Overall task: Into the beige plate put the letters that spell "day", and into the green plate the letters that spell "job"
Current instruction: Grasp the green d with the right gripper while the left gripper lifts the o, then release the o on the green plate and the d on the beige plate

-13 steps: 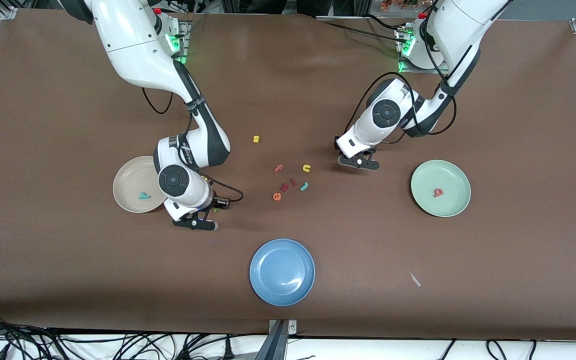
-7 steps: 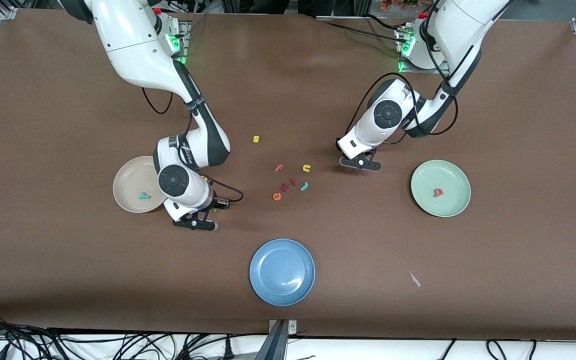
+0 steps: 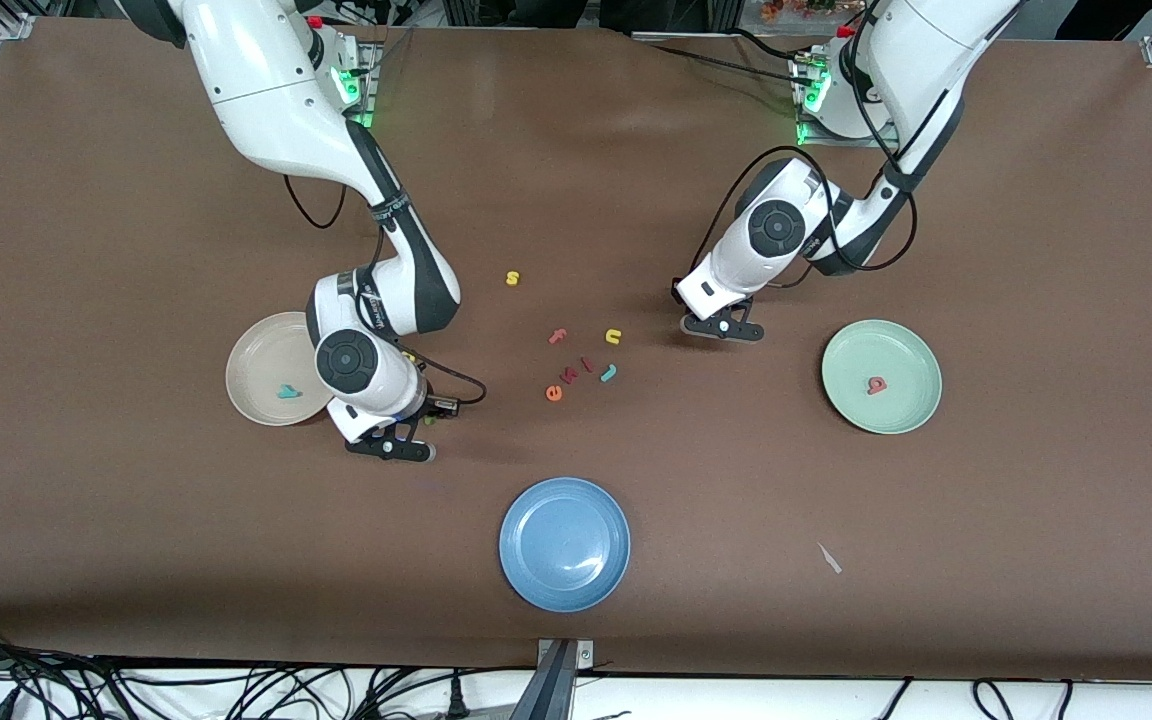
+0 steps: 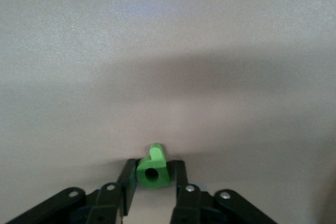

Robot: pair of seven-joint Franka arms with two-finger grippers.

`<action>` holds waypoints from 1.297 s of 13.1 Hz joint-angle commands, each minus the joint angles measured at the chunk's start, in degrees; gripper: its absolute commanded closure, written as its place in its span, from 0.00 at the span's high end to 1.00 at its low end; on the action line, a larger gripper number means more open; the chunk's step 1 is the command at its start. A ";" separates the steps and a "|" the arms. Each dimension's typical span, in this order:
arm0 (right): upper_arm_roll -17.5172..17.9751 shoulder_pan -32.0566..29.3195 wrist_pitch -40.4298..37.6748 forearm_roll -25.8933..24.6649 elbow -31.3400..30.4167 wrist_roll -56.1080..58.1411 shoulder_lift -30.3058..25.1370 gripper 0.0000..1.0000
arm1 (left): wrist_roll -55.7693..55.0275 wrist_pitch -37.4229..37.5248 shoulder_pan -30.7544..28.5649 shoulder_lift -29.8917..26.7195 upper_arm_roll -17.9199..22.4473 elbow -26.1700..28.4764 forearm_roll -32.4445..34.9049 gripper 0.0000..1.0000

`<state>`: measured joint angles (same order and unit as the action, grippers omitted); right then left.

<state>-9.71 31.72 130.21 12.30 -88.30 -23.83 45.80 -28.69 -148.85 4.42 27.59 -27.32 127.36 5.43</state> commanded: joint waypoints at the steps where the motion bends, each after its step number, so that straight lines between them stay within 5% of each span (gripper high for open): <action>1: 0.65 -0.08 -0.13 0.01 1.37 -0.51 1.05 0.28 | -1.89 3.46 -0.03 -3.67 0.16 -0.18 2.04 0.05; 5: 0.65 -0.08 -0.13 0.01 1.37 -0.51 1.14 0.21 | -1.19 12.78 -0.38 -7.72 0.51 -3.52 2.22 0.05; 7: 0.65 -0.08 -0.13 0.36 1.55 -0.25 1.14 0.19 | -1.10 18.57 -1.60 -8.60 0.34 -6.24 7.89 0.05; 9: 0.65 -0.34 -2.23 0.36 3.82 0.01 1.05 0.06 | -0.75 22.54 -2.31 -8.60 0.34 -8.53 11.26 0.05; 17: -0.92 -2.19 -12.69 -0.52 5.60 8.96 -2.11 0.02 | 19.88 23.26 -15.30 -8.52 0.16 -10.03 11.36 0.06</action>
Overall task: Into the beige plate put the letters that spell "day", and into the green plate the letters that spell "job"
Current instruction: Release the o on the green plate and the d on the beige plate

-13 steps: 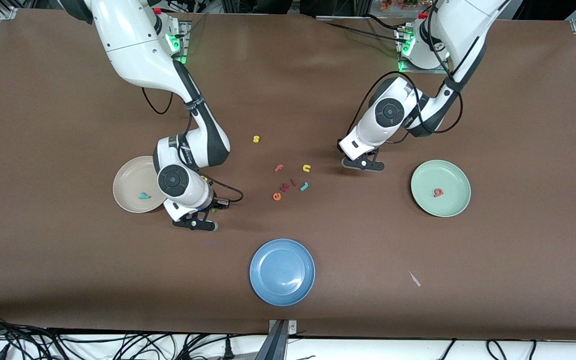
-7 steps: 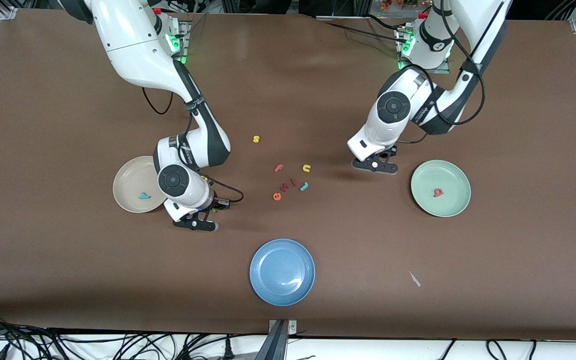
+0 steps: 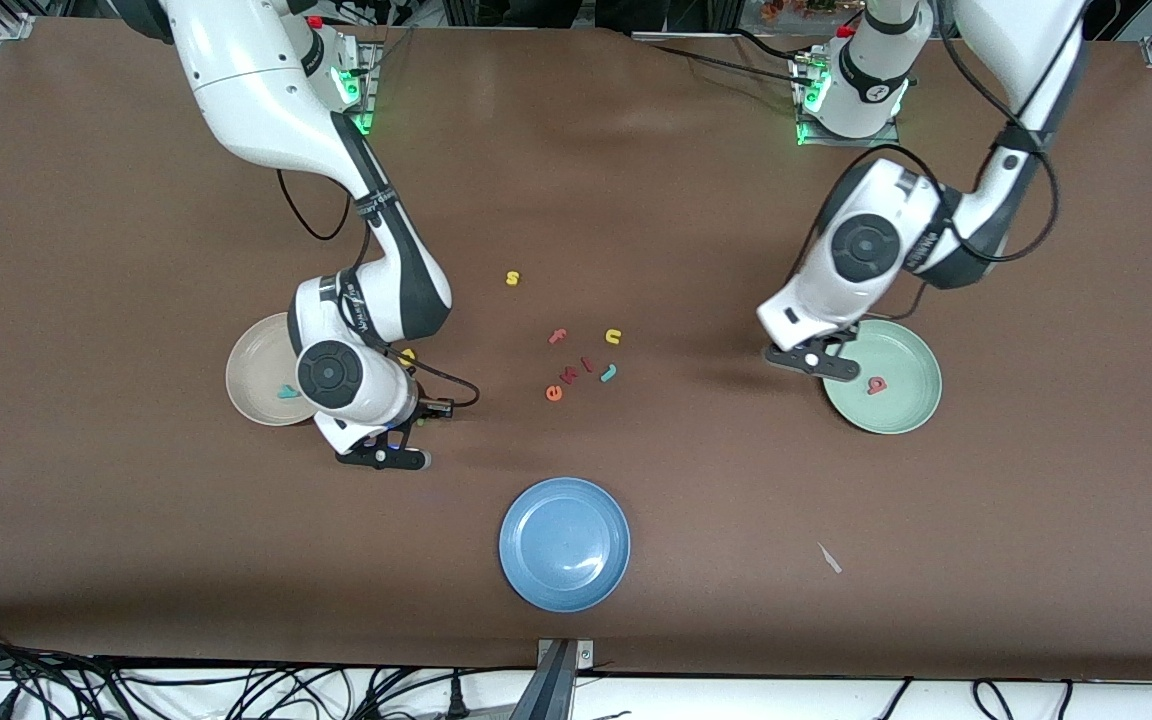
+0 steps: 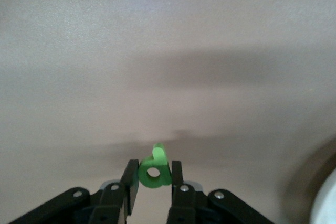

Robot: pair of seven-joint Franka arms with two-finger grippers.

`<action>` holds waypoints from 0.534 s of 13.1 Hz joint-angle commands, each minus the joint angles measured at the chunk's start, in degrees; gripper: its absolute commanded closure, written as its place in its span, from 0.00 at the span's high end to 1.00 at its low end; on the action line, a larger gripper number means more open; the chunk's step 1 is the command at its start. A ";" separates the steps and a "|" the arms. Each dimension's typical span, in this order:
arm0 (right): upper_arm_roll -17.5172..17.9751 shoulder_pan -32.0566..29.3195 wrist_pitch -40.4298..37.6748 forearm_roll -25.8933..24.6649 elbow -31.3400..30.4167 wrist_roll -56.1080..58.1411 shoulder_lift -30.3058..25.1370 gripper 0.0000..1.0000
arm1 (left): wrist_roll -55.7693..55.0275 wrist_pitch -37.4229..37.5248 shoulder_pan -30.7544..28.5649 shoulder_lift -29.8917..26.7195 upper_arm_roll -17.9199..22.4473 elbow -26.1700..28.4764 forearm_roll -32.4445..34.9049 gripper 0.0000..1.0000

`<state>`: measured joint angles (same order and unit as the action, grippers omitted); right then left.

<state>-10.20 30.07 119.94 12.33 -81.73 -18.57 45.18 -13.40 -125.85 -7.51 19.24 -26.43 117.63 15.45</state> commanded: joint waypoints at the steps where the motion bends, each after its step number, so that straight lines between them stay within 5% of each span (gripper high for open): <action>1: -1.04 -0.54 -2.86 -0.72 -1.59 4.50 -2.28 0.00 | 6.61 0.17 -5.05 0.09 -0.73 -0.30 1.33 0.06; 7: -8.68 -0.54 -3.48 -0.64 -13.00 19.25 -11.16 0.00 | 19.80 -9.75 -15.60 5.88 -0.64 1.81 1.33 0.08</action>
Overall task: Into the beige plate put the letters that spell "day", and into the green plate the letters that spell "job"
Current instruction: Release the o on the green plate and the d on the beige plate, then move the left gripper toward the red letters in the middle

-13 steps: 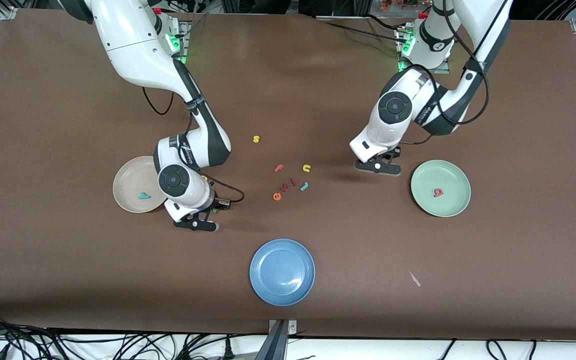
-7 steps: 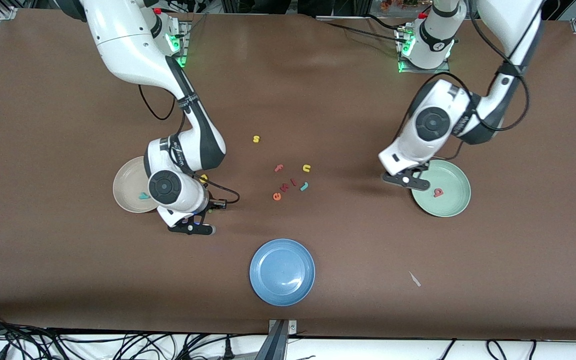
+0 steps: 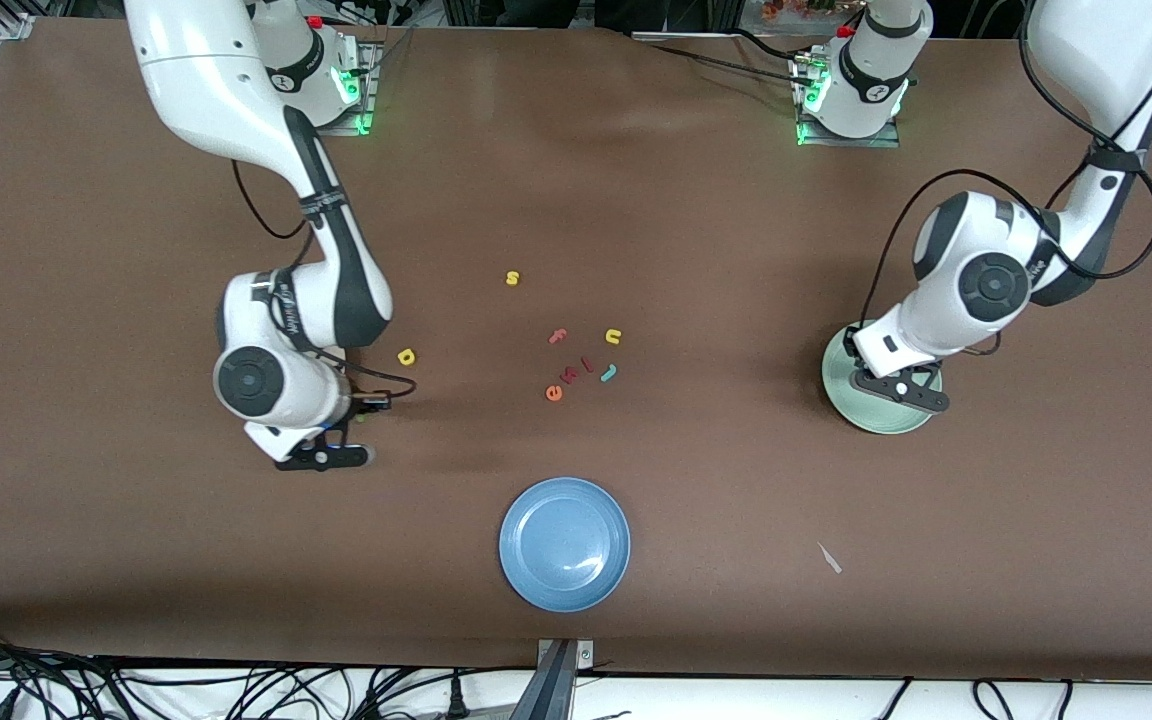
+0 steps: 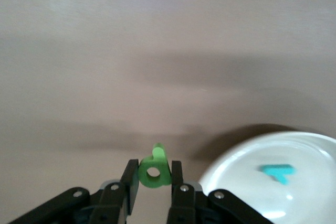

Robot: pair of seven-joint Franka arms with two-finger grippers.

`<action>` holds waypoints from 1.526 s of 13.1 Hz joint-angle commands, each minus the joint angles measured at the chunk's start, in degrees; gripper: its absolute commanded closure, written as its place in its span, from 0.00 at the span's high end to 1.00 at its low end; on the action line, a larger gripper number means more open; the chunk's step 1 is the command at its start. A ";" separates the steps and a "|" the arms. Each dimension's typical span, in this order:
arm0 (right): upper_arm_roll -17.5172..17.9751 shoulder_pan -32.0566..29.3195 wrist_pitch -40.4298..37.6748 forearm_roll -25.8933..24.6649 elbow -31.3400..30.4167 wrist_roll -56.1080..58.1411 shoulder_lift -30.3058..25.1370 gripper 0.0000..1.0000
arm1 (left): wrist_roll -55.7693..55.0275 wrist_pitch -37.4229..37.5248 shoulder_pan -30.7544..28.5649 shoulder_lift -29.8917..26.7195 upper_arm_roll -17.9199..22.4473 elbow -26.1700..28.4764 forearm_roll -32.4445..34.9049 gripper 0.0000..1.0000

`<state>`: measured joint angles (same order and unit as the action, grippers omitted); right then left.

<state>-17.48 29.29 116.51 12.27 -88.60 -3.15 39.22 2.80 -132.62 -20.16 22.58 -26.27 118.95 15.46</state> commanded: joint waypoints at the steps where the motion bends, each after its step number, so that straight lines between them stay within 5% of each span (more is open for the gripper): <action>1: -2.29 0.24 -0.05 -0.58 -7.37 5.42 -5.73 0.00 | 3.79 -2.99 -3.56 3.60 -0.80 0.58 1.33 0.08; 9: -6.77 0.33 8.27 -0.58 -23.35 15.26 -15.22 0.00 | 3.44 -3.08 -4.45 4.32 -1.41 3.48 -0.16 0.14; 11: -6.87 0.33 13.63 -0.58 -27.92 15.80 -16.19 0.00 | 3.44 -2.55 -4.45 4.32 -3.07 3.48 -2.35 0.39; 13: -6.78 0.33 15.94 -0.58 -29.79 16.94 -16.10 0.00 | 3.26 -1.77 -4.45 4.23 -3.87 3.31 -2.36 1.00; 15: -6.87 0.33 15.68 -0.58 -29.70 16.95 -16.10 0.05 | 3.53 -1.67 -4.45 4.06 -3.96 3.04 -2.36 1.00; 16: -6.87 0.33 15.42 -0.66 -29.61 17.12 -16.10 0.15 | 3.53 -1.59 -4.36 3.79 -3.96 2.87 -2.36 1.00; 17: -6.87 0.33 14.98 -0.58 -29.27 17.82 -16.10 0.33 | 3.53 -1.15 -4.36 3.27 -4.05 2.78 -2.36 1.00; 18: -6.87 0.25 14.98 -0.58 -29.26 18.52 -16.10 0.64 | 3.53 -0.71 -4.27 2.13 -4.48 2.61 -2.36 1.00; 20: -6.87 0.33 14.80 -0.58 -29.09 19.14 -16.10 0.92 | 2.83 0.16 -4.54 -0.41 -7.46 2.34 -2.36 1.00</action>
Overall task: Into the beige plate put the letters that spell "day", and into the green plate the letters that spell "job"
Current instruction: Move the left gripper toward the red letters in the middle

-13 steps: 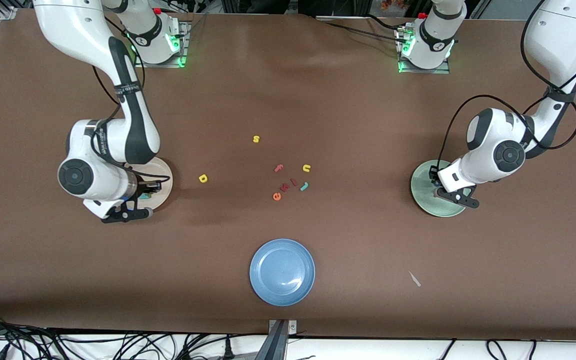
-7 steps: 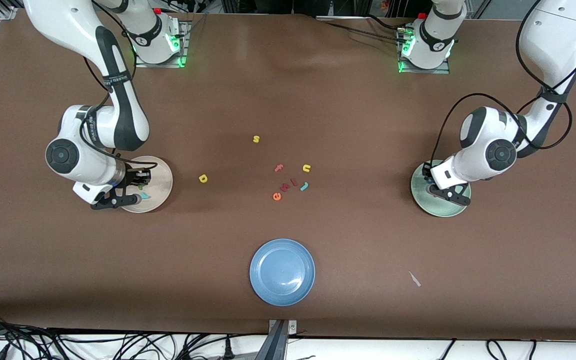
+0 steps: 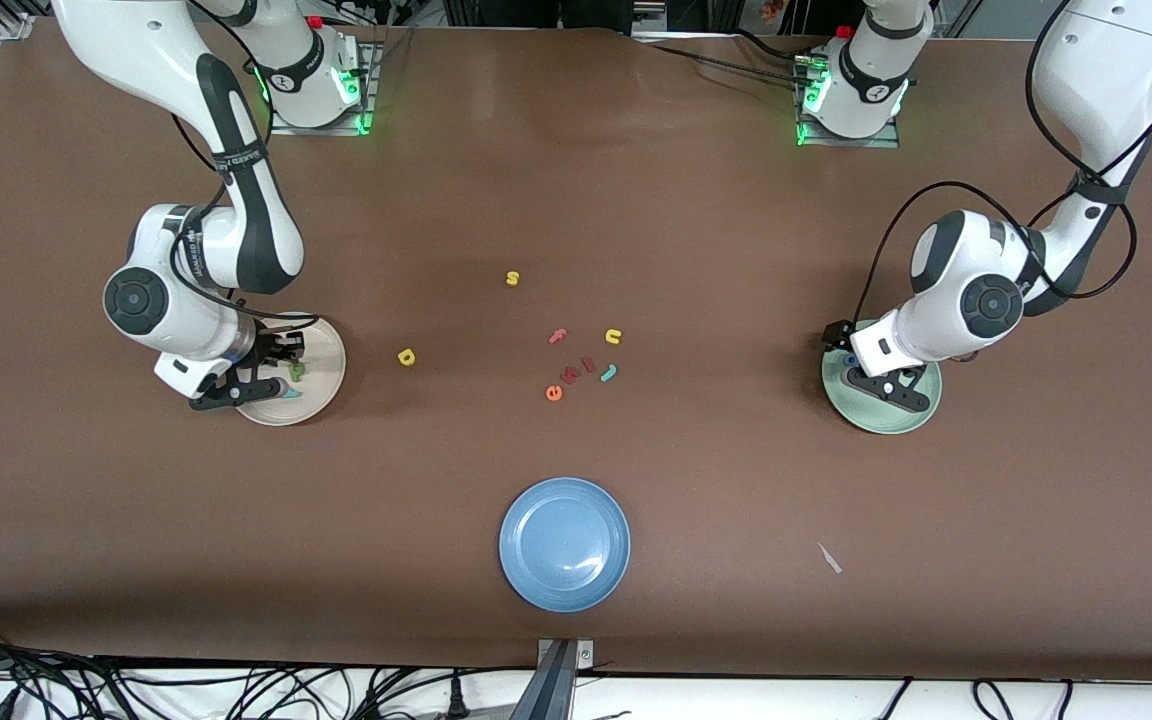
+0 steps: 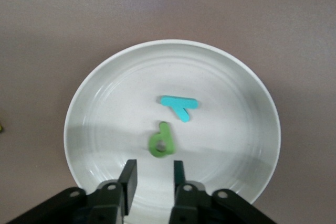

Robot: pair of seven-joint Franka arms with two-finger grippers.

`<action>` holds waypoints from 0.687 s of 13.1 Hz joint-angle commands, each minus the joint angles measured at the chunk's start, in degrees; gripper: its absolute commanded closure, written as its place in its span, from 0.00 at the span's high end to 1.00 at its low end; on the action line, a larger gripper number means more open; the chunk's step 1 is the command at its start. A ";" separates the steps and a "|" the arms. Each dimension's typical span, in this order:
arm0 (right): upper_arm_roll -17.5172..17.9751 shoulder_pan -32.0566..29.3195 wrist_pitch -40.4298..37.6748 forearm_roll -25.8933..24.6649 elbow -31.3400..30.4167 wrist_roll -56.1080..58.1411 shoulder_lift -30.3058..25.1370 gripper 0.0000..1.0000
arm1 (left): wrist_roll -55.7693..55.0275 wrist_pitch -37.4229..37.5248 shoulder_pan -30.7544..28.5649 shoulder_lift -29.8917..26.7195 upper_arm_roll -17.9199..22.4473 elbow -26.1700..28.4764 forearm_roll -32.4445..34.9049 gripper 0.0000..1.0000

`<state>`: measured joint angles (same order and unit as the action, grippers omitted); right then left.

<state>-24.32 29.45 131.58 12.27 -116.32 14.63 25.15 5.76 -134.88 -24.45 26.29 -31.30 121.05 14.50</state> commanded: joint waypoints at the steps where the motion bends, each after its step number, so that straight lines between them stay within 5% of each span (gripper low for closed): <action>1: -0.03 0.17 -0.70 -0.58 -1.36 1.37 -2.03 0.95 | -0.74 3.12 -0.25 -4.84 -3.75 0.24 -1.40 1.00; 6: 0.85 0.43 -0.88 -0.23 -1.36 -4.25 -2.38 0.94 | -12.95 3.48 1.32 -5.99 -11.40 -2.20 -1.32 1.00; 9: 2.60 2.71 -0.80 -0.31 -0.84 -12.57 -2.47 0.94 | -13.40 7.50 8.25 -3.63 -11.41 -8.87 -1.32 1.00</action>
<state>-22.78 30.53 131.24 12.31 -116.32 7.35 24.56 -7.29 -131.40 -20.09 21.18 -42.96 117.22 14.48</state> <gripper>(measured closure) 0.066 0.000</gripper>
